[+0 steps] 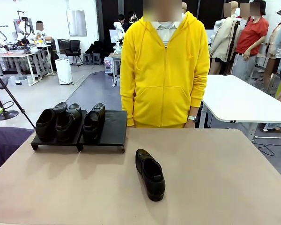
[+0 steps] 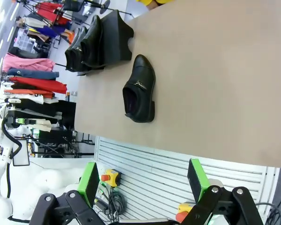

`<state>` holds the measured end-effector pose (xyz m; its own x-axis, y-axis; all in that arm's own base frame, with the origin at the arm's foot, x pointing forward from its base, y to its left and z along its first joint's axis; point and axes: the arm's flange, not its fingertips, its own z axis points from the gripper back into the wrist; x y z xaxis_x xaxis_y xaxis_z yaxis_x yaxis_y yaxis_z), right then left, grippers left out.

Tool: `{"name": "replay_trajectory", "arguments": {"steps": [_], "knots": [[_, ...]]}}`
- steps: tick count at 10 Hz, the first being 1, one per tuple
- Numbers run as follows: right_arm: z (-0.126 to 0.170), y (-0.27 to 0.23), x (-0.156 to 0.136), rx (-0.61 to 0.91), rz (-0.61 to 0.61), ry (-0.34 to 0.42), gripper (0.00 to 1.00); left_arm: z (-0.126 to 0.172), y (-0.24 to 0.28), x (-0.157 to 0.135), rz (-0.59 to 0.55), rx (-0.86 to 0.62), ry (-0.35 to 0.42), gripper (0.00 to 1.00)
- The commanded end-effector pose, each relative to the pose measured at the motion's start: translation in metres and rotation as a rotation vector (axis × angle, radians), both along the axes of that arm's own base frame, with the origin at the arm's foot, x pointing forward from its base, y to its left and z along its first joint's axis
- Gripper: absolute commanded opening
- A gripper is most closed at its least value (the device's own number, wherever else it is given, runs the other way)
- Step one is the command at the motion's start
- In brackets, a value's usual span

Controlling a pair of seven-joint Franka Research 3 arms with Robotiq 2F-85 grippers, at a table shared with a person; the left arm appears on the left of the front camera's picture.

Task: Organize the shoes by placing them on the stand.
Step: Pick up one Shoe and place it in the middle of the table, then place the Shoe from the middle of the table onto the Shoes Stand.

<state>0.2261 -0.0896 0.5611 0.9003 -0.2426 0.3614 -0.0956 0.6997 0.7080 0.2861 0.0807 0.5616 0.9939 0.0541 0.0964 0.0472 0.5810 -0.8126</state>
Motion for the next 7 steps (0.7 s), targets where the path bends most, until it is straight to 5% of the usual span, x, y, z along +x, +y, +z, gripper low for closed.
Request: {"name": "replay_trajectory", "arguments": {"steps": [1,4,6,7], "knots": [[0.002,0.001,-0.001,0.009,0.013,-0.012,1.00,0.001,-0.001,-0.001,0.000,-0.013,-0.003,1.00],[0.002,0.001,-0.001,0.009,0.013,-0.012,1.00,0.000,0.000,0.000,0.000,0.000,0.000,1.00],[0.002,0.001,-0.001,0.009,0.013,-0.012,1.00,-0.008,-0.049,0.004,-0.085,0.007,0.121,1.00],[0.002,0.001,-0.001,0.009,0.013,-0.012,1.00,-0.004,-0.119,0.037,-0.090,0.110,0.227,1.00]]}}
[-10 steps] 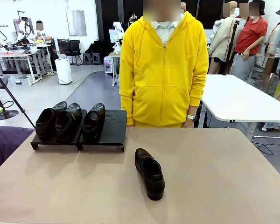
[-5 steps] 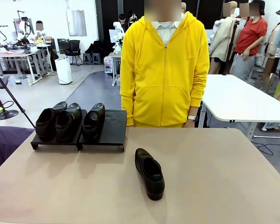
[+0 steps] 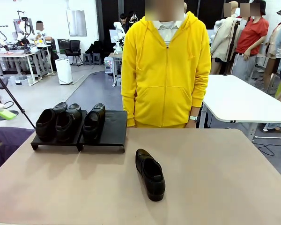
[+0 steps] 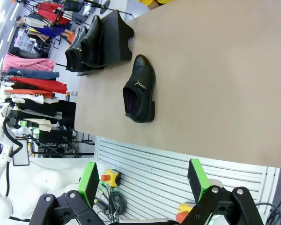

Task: Organize the shoes by placing them on the stand.
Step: Place the Shoe from the middle of the table onto the Shoes Stand.

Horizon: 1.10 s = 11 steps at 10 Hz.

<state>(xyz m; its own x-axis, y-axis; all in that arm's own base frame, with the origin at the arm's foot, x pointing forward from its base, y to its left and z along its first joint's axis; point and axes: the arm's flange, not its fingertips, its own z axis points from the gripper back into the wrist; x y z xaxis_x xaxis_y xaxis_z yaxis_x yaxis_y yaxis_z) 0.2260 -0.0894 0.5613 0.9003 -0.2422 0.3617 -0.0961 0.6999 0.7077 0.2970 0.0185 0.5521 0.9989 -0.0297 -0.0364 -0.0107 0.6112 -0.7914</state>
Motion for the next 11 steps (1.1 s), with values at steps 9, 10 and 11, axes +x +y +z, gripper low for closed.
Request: {"name": "replay_trajectory", "arguments": {"steps": [9,10,11], "knots": [[0.002,0.001,-0.001,0.010,0.013,-0.012,1.00,-0.141,-0.366,0.019,-0.059,0.413,0.172,1.00],[0.002,0.001,-0.001,0.010,0.013,-0.012,1.00,-0.141,-0.366,0.019,-0.059,0.413,0.172,1.00],[0.002,0.001,-0.001,0.010,0.013,-0.012,1.00,-0.141,-0.366,0.019,-0.059,0.413,0.172,1.00]]}}
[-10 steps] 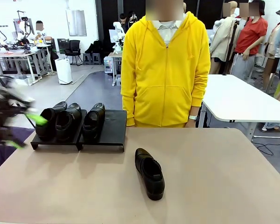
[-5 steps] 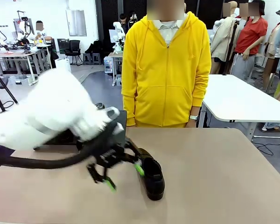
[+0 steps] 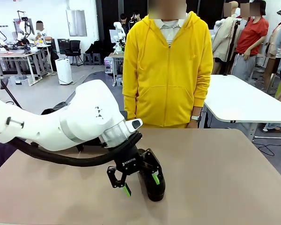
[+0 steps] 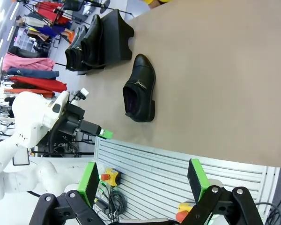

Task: Organize the shoes by placing them on the stand.
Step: Place the Shoe from the middle of the table onto the Shoes Stand.

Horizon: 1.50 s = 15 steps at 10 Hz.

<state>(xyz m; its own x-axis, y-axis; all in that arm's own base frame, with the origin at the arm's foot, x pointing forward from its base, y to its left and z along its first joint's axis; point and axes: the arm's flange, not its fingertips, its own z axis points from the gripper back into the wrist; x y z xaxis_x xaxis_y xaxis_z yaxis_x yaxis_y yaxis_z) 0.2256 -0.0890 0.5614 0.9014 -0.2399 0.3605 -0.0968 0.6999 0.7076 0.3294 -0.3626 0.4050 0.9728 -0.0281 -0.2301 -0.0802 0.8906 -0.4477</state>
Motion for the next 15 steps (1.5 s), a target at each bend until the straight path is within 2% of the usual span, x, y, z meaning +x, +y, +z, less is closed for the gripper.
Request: {"name": "replay_trajectory", "arguments": {"steps": [1,2,3,4,6,10,12,15], "knots": [[0.002,0.000,-0.001,0.010,0.010,-0.014,1.00,0.006,0.016,-0.014,0.000,-0.025,-0.007,1.00],[0.002,0.000,-0.001,0.010,0.010,-0.014,1.00,0.000,0.000,0.000,0.000,0.000,0.000,1.00],[0.002,0.000,-0.001,0.010,0.010,-0.014,1.00,-0.004,-0.022,0.003,0.111,0.087,-0.174,1.00],[0.002,0.000,-0.001,0.010,0.010,-0.014,1.00,-0.008,-0.038,0.017,0.126,0.181,-0.282,1.00],[0.002,0.000,-0.001,0.010,0.010,-0.014,1.00,-0.012,-0.052,0.035,0.133,0.244,-0.445,1.00],[0.002,0.000,-0.001,0.010,0.010,-0.014,1.00,-0.032,-0.055,0.056,0.156,0.344,-0.452,1.00],[0.002,0.000,-0.001,0.010,0.010,-0.014,1.00,-0.044,-0.058,0.066,0.180,0.336,-0.472,1.00],[0.002,0.000,-0.001,0.010,0.010,-0.014,1.00,-0.058,-0.061,0.086,0.221,0.384,-0.413,1.00]]}}
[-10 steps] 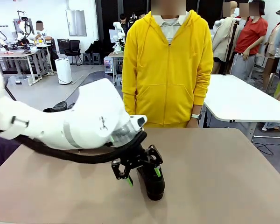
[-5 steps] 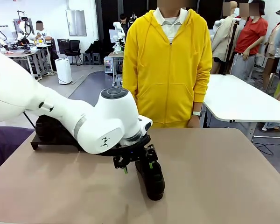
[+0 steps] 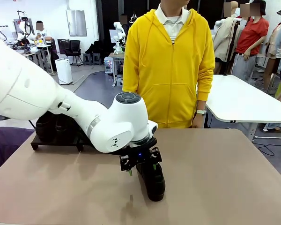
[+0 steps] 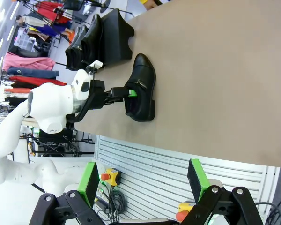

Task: Organize the shoes by placing them on the stand.
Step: Place the Shoe from the middle of the table onto the Shoes Stand.

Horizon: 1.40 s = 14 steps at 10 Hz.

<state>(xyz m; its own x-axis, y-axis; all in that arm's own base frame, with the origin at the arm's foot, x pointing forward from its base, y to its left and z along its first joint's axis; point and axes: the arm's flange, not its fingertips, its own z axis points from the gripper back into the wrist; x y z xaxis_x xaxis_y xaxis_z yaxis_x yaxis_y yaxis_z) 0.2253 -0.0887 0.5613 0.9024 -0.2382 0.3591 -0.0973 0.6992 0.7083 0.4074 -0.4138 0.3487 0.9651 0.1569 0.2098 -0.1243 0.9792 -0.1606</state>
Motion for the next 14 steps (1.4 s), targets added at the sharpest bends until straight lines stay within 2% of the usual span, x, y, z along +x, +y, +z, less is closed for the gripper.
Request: {"name": "replay_trajectory", "arguments": {"steps": [1,2,3,11,13,14], "knots": [[0.002,0.000,-0.001,0.009,0.008,-0.015,1.00,-0.003,-0.011,0.010,0.055,0.038,-0.004,0.66],[0.002,0.000,-0.001,0.009,0.008,-0.015,1.00,-0.001,-0.011,0.011,0.044,0.018,-0.005,0.07],[0.002,0.000,-0.001,0.009,0.008,-0.015,1.00,0.000,-0.012,0.010,0.046,0.014,-0.008,0.00],[0.002,0.000,-0.001,0.009,0.008,-0.015,1.00,0.010,-0.005,0.007,0.035,0.027,-0.024,0.00],[0.002,0.000,-0.001,0.009,0.008,-0.015,1.00,0.037,0.002,-0.001,-0.055,0.012,-0.077,0.00],[0.002,0.000,-0.001,0.009,0.008,-0.015,1.00,0.058,0.010,-0.008,-0.173,-0.010,-0.093,0.00]]}}
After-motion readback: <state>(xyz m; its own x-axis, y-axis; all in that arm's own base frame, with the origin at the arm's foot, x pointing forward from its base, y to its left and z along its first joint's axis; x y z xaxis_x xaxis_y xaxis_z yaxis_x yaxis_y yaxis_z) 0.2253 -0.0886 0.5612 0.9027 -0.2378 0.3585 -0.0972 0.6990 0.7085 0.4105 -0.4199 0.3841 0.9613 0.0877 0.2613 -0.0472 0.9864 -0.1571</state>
